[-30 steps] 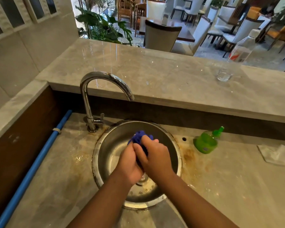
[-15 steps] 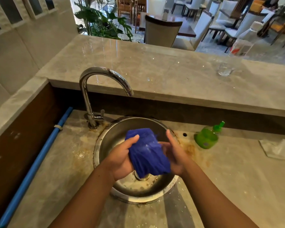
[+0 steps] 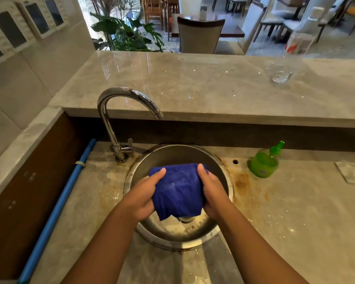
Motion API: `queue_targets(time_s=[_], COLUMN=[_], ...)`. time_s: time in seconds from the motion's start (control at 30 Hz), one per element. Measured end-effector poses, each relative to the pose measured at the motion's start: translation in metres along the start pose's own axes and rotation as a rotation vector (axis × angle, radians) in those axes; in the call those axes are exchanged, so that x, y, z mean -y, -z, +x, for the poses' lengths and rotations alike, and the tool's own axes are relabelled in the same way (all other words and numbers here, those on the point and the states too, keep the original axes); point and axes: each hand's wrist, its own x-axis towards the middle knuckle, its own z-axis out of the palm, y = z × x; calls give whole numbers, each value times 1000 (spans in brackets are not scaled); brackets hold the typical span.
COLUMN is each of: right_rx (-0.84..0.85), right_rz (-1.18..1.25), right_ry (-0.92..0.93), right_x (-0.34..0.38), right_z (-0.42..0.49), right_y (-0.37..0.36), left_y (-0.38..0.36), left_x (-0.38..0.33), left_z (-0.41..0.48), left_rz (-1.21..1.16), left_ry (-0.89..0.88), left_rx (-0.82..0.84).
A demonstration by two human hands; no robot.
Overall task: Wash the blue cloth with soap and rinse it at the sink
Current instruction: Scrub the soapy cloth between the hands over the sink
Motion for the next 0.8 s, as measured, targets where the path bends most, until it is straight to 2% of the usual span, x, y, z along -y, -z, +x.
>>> queue_targets(time_s=[0.1, 0.2, 0.33, 0.43, 0.57, 0.7, 0.8], right_rx=[49, 51, -7, -41, -162, -172, -120], right_rz=[9, 13, -61, -237, -562, -495, -511], right_ry=[-71, -137, -59, 0, 385, 644, 747], right_x=[-7, -20, -14, -10, -7, 3, 9], right_z=[-5, -6, -3, 1, -1, -14, -27], right_y=[-4, -1, -2, -6, -8, -15, -23], left_y=[4, 9, 11, 11, 4, -5, -13], left_x=[7, 9, 12, 15, 19, 36, 50], left_z=[1, -1, -5, -2, 3, 15, 24], left_rz=[-91, -83, 15, 27, 106, -107, -46], left_ry=[5, 6, 3, -56, -118, -81, -110], left_rx=[-34, 19, 37, -48, -149, -317, -407])
